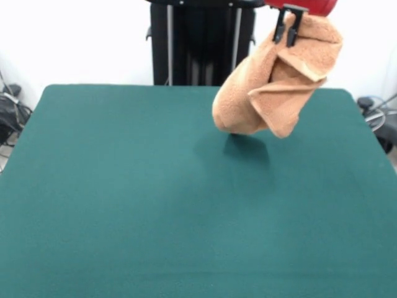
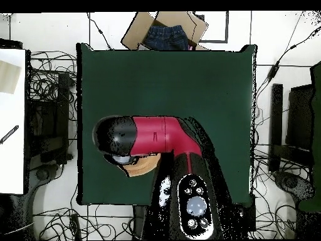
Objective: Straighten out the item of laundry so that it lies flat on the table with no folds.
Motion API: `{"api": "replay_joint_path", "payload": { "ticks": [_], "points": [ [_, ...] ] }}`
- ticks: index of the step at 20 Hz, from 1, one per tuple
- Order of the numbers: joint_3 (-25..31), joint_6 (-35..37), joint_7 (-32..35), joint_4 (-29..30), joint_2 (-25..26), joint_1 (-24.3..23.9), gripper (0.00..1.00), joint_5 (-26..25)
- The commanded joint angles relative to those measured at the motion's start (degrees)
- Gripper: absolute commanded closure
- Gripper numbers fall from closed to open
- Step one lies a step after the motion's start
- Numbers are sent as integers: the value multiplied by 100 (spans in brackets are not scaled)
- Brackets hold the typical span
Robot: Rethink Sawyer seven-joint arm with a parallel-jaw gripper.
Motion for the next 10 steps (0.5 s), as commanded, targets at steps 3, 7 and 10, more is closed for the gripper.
{"api": "replay_joint_path", "payload": {
  "ticks": [3,7,10],
  "points": [
    [-216,-449,1114,550,-122,230,100,224],
    [-219,-389,1051,529,-121,255,0,203],
    [-224,-337,1083,473,-97,298,0,173]
  ]
}}
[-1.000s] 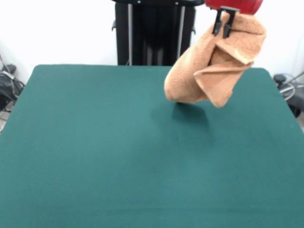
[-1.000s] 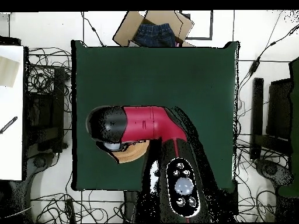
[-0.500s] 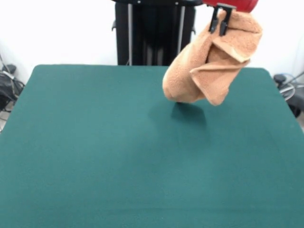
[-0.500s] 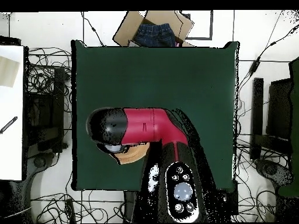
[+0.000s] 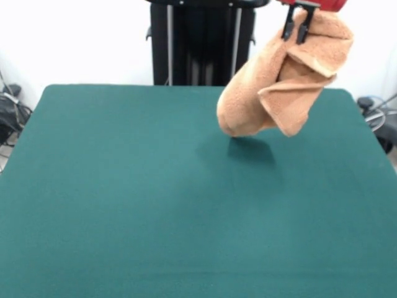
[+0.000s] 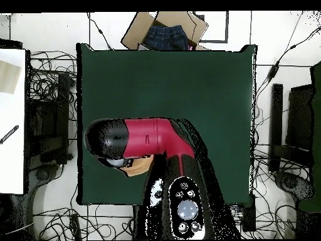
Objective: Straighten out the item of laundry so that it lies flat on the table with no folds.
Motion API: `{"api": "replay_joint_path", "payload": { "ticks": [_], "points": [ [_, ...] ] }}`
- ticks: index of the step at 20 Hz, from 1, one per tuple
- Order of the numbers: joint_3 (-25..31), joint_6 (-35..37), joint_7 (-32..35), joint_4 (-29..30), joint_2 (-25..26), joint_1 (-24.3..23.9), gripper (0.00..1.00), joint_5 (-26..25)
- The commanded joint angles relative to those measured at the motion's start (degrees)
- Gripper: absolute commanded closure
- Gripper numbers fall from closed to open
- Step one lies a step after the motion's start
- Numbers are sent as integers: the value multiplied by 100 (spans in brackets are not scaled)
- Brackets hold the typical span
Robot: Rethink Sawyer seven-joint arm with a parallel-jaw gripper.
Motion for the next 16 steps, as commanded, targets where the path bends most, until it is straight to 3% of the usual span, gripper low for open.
{"api": "replay_joint_path", "payload": {
  "ticks": [1,16],
  "points": [
    [-230,-252,1073,400,-15,145,0,174],
    [-251,-257,1136,302,52,140,0,286]
  ]
}}
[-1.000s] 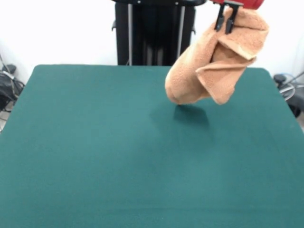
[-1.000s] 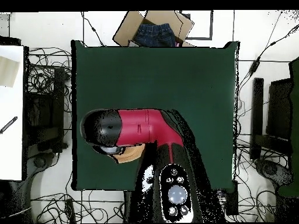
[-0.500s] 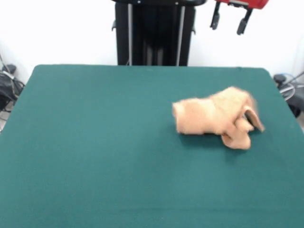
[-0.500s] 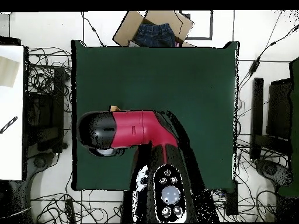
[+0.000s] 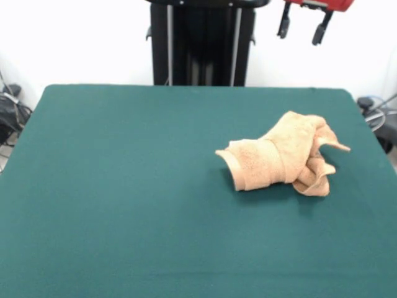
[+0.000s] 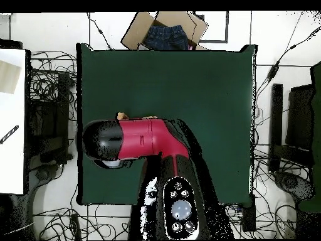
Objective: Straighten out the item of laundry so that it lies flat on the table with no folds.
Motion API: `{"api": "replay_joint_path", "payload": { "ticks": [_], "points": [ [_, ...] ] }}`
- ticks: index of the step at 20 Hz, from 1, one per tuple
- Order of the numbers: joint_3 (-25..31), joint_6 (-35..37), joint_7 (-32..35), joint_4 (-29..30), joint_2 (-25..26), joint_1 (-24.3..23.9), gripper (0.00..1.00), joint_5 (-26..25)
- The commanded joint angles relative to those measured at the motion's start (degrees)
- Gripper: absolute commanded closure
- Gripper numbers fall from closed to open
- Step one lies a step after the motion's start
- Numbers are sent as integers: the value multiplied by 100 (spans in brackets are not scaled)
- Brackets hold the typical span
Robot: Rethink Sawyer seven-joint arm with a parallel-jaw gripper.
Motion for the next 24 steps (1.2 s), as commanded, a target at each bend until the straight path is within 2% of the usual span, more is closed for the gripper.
{"api": "replay_joint_path", "payload": {
  "ticks": [1,7,12,16,24],
  "points": [
    [-257,-236,1165,258,28,62,0,245],
    [-283,-496,1276,188,213,157,0,157],
    [-289,-1086,1322,151,717,159,0,69],
    [-334,-1346,1357,150,920,232,0,129],
    [-722,-1789,1691,-111,1416,742,0,215]
  ]
}}
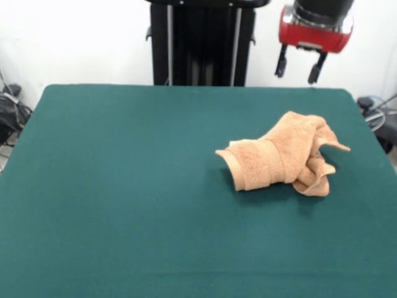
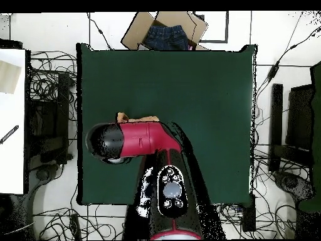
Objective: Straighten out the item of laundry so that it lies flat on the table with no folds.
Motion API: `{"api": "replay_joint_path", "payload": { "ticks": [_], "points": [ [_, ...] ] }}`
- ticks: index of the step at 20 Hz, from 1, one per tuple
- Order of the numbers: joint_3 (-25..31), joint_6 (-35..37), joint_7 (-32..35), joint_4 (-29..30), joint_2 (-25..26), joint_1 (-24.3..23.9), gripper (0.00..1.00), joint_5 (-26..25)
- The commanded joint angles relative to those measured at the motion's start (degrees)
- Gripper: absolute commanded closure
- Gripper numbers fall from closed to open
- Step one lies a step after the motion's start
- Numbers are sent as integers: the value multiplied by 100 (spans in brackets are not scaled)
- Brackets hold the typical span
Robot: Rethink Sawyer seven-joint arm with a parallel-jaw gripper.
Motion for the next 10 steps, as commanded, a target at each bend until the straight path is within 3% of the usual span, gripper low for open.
{"api": "replay_joint_path", "payload": {
  "ticks": [1,10],
  "points": [
    [-360,-503,1673,-101,656,418,0,210],
    [-546,-531,1592,-151,727,615,0,436]
  ]
}}
